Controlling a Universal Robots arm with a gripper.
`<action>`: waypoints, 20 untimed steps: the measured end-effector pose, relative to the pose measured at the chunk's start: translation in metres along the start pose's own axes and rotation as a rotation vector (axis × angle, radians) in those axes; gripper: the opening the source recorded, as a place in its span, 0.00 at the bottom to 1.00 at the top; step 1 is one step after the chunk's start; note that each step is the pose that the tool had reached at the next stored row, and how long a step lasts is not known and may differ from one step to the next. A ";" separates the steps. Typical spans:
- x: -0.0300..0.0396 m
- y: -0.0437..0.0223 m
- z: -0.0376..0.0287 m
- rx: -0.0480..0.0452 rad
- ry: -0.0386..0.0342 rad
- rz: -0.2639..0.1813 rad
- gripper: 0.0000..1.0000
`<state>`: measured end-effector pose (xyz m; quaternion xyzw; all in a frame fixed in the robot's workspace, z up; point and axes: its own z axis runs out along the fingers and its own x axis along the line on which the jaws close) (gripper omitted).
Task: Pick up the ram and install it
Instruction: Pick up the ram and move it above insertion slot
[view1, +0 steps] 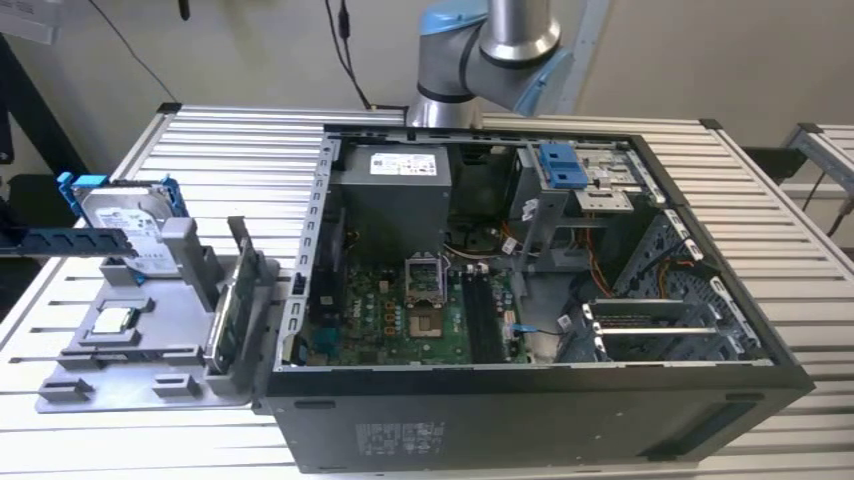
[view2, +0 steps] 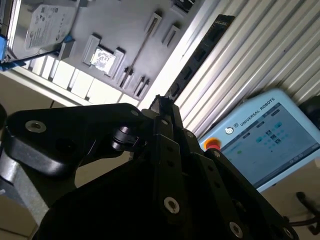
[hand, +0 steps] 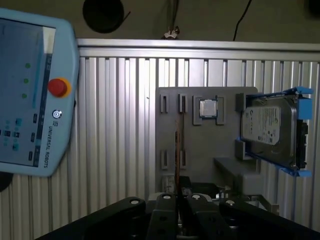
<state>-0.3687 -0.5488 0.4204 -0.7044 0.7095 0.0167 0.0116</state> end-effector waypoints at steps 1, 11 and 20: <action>0.0000 -0.0021 0.0000 0.0000 -0.0001 0.000 0.14; -0.0002 -0.0263 -0.0002 0.0000 -0.0001 0.000 0.14; -0.0004 -0.0495 -0.0003 0.0001 -0.0001 0.000 0.14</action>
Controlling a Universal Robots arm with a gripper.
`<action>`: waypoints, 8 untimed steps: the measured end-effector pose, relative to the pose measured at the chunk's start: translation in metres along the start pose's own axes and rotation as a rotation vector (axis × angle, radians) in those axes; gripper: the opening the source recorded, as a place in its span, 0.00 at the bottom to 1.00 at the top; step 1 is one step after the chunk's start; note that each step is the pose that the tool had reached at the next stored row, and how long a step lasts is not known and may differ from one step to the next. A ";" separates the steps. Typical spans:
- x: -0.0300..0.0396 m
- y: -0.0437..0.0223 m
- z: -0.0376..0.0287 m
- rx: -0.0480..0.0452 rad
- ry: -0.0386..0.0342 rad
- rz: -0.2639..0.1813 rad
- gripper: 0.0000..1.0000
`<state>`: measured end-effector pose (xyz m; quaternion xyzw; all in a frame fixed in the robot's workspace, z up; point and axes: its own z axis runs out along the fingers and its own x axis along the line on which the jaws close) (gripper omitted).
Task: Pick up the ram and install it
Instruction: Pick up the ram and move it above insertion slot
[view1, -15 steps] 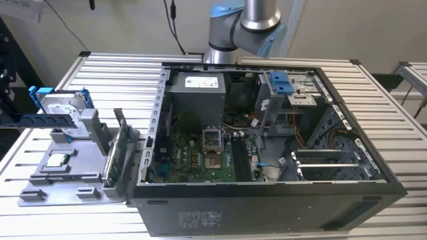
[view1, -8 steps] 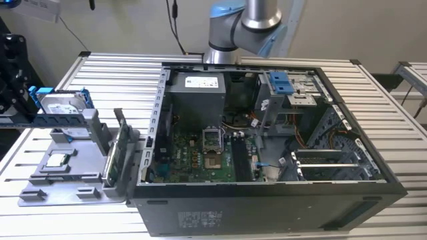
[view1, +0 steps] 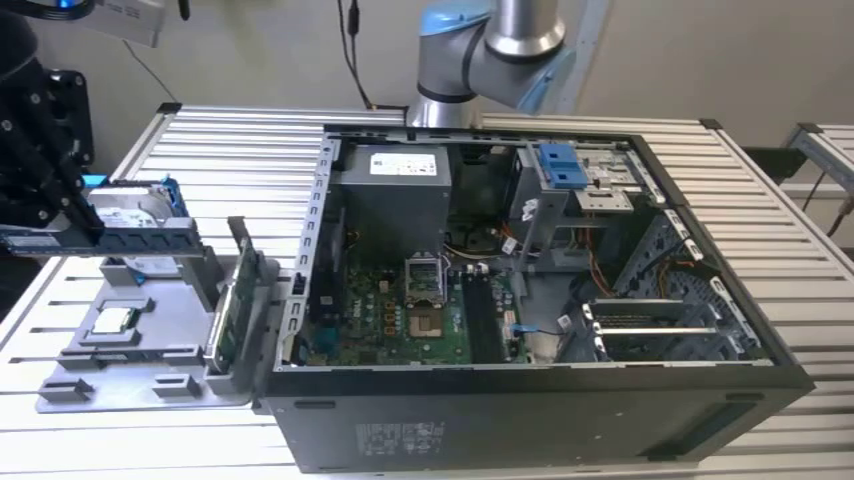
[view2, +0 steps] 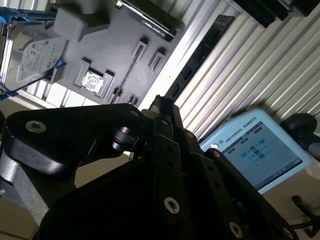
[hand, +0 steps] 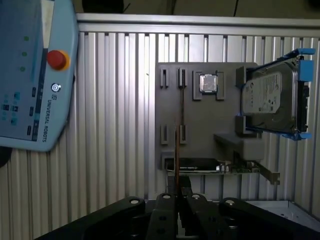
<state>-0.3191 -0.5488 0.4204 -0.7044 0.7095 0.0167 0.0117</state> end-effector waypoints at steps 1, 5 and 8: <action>0.0000 -0.0026 0.0000 0.0000 0.0000 0.000 0.14; -0.0001 -0.0128 -0.0001 0.0000 0.0000 0.000 0.14; -0.0001 -0.0210 -0.0001 0.0000 0.0000 0.000 0.14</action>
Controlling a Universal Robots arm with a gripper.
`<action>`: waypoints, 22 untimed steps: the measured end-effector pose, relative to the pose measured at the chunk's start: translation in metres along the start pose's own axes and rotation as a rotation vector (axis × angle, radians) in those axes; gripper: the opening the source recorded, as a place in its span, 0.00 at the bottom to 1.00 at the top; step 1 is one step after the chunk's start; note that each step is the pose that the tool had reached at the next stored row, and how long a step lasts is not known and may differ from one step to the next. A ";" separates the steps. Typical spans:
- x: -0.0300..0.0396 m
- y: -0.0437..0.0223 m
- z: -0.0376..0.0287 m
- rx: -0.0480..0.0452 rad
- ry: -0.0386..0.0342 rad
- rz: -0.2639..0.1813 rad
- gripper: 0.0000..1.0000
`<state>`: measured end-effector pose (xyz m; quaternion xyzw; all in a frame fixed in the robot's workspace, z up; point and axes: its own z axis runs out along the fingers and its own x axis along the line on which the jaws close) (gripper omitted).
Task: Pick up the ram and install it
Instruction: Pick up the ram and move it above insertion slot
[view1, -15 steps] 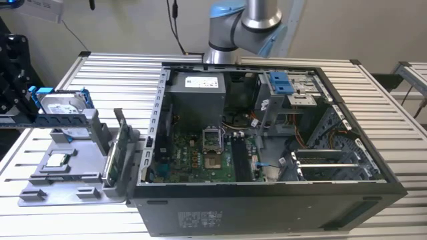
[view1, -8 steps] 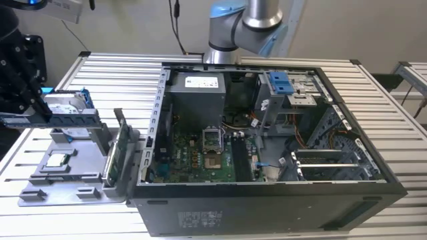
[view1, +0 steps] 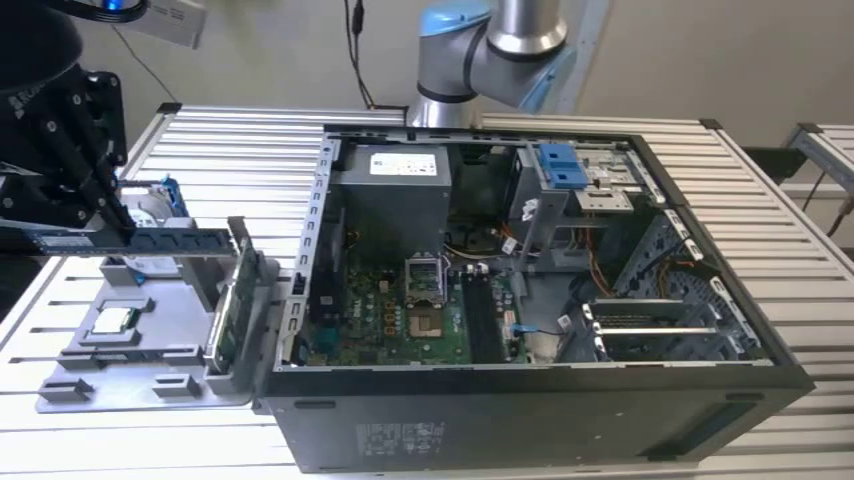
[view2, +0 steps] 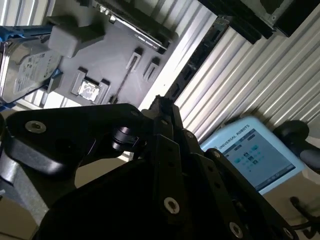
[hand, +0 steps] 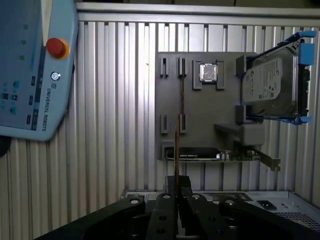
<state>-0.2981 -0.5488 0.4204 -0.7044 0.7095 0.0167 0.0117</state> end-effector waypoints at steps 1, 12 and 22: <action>0.0000 -0.0028 -0.0001 0.0000 0.0001 0.000 0.14; -0.0003 -0.0361 -0.0003 -0.0001 0.0001 0.000 0.14; -0.0005 -0.0666 -0.0005 -0.0001 0.0001 0.000 0.14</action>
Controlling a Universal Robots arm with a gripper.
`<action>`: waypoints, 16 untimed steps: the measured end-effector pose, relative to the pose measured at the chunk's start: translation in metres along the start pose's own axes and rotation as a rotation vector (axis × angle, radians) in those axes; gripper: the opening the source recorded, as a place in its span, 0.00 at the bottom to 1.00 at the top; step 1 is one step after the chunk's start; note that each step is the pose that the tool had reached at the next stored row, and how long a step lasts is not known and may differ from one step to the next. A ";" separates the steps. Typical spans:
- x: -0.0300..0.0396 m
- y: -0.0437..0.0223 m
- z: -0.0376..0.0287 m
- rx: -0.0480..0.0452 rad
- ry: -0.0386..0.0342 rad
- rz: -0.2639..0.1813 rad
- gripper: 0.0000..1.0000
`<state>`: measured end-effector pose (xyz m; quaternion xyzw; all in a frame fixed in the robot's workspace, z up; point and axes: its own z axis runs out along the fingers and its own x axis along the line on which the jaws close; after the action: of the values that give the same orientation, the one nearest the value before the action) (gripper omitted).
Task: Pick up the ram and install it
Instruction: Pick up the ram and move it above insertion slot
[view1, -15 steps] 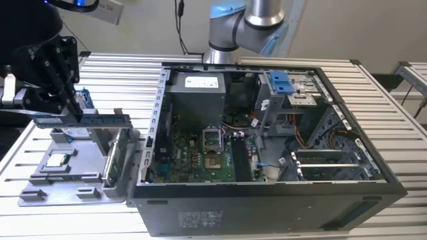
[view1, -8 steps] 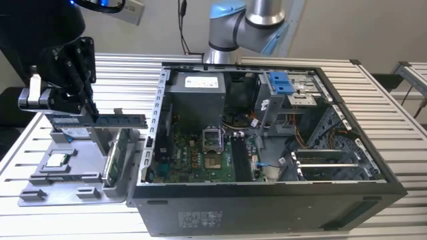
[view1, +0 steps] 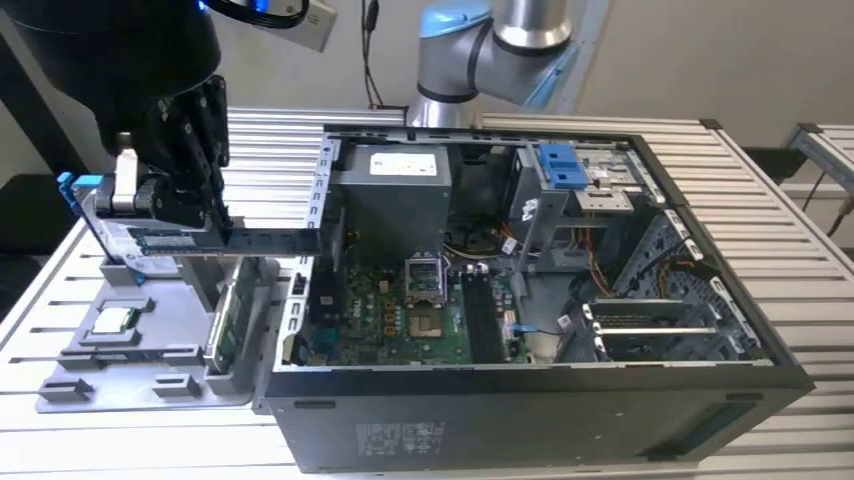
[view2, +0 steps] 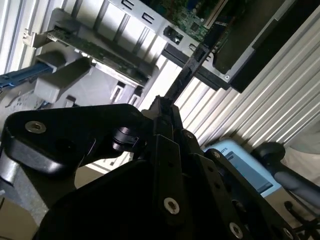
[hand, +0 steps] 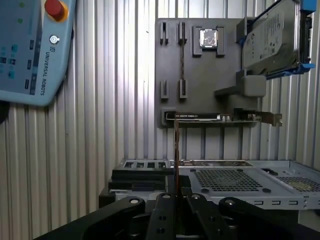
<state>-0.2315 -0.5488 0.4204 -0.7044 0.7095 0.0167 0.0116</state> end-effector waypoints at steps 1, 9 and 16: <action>0.0000 -0.0030 0.0000 0.0001 -0.0001 0.000 0.14; -0.0002 -0.0280 -0.0002 0.0000 0.0000 0.000 0.14; -0.0004 -0.0506 -0.0003 0.0001 -0.0002 0.000 0.14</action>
<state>-0.1809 -0.5488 0.4203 -0.7044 0.7095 0.0167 0.0118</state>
